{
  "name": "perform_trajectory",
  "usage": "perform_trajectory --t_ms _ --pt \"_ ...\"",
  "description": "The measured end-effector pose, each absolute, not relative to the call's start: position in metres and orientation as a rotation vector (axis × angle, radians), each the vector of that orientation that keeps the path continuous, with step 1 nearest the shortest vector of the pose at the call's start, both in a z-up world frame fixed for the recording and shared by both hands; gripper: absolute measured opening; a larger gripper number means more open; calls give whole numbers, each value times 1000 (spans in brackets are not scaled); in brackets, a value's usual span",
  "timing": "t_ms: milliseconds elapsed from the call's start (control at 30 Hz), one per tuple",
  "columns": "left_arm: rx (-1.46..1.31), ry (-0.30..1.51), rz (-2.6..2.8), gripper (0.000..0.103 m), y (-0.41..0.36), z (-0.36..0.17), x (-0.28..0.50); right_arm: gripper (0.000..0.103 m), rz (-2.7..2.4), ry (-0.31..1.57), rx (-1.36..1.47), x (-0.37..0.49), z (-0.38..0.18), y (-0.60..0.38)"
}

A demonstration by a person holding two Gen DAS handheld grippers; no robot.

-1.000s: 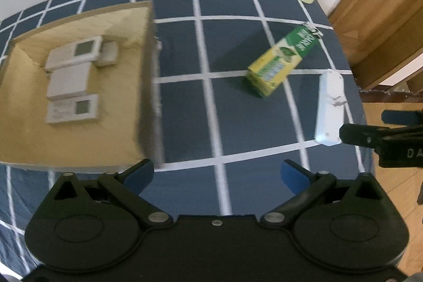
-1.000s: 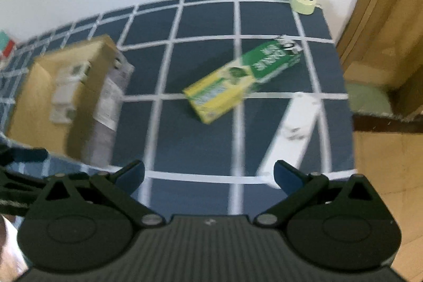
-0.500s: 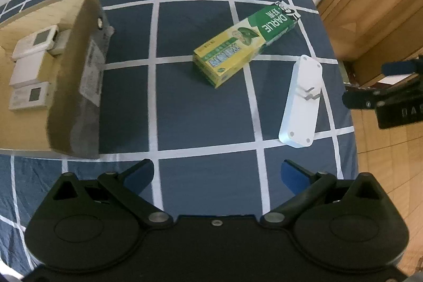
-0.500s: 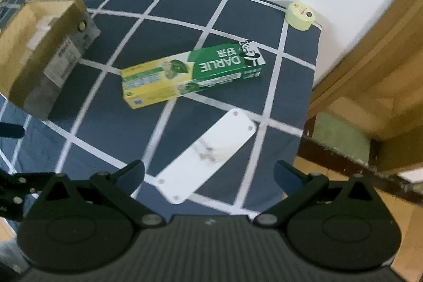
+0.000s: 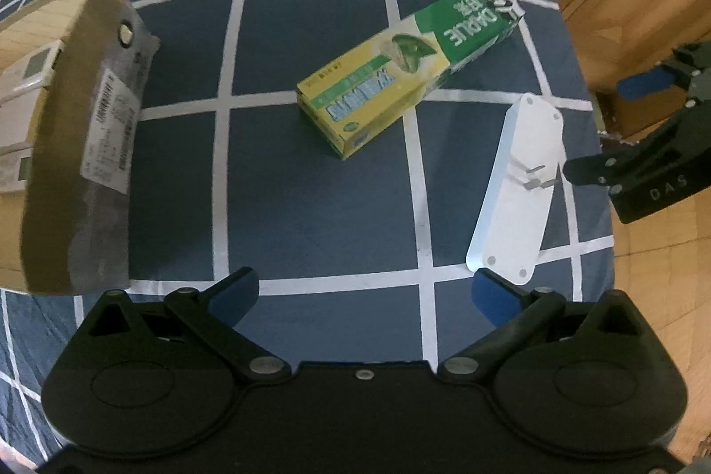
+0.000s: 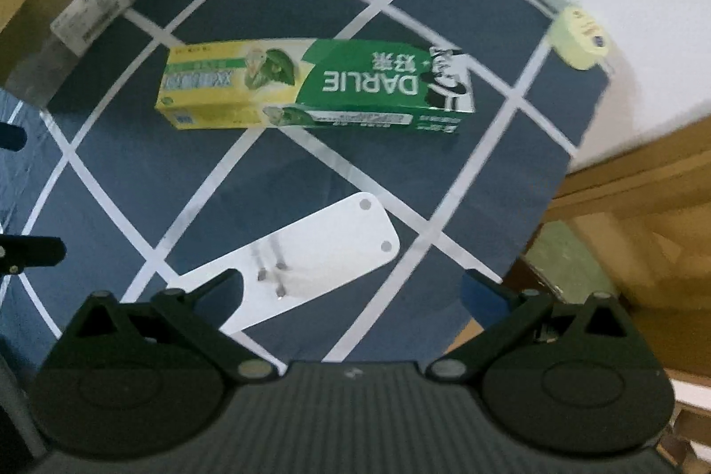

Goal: Organize objects
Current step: 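Move both grippers toward the white power strip on the bed, then close the right gripper on the power strip end while the left gripper grasps its plug end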

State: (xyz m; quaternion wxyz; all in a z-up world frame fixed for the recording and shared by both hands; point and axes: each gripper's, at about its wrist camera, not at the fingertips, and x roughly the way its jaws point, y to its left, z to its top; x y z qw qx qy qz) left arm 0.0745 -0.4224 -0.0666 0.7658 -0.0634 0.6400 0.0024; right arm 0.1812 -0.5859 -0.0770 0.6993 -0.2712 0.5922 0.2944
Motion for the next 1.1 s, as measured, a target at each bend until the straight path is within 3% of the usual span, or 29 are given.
perform_trajectory --t_ms 600,667,767,1100 --pt "-119 1447 25 103 -430 -90 91 100 806 1428 -707 208 -122 -573" --pt "-123 1447 26 103 -428 -90 91 97 810 1436 -713 208 -126 -573" --pt "-128 1446 27 103 -425 -91 91 82 825 1462 -680 209 -128 -574" --pt "-143 1441 11 103 -419 -91 88 79 758 1483 -596 208 -126 -577"
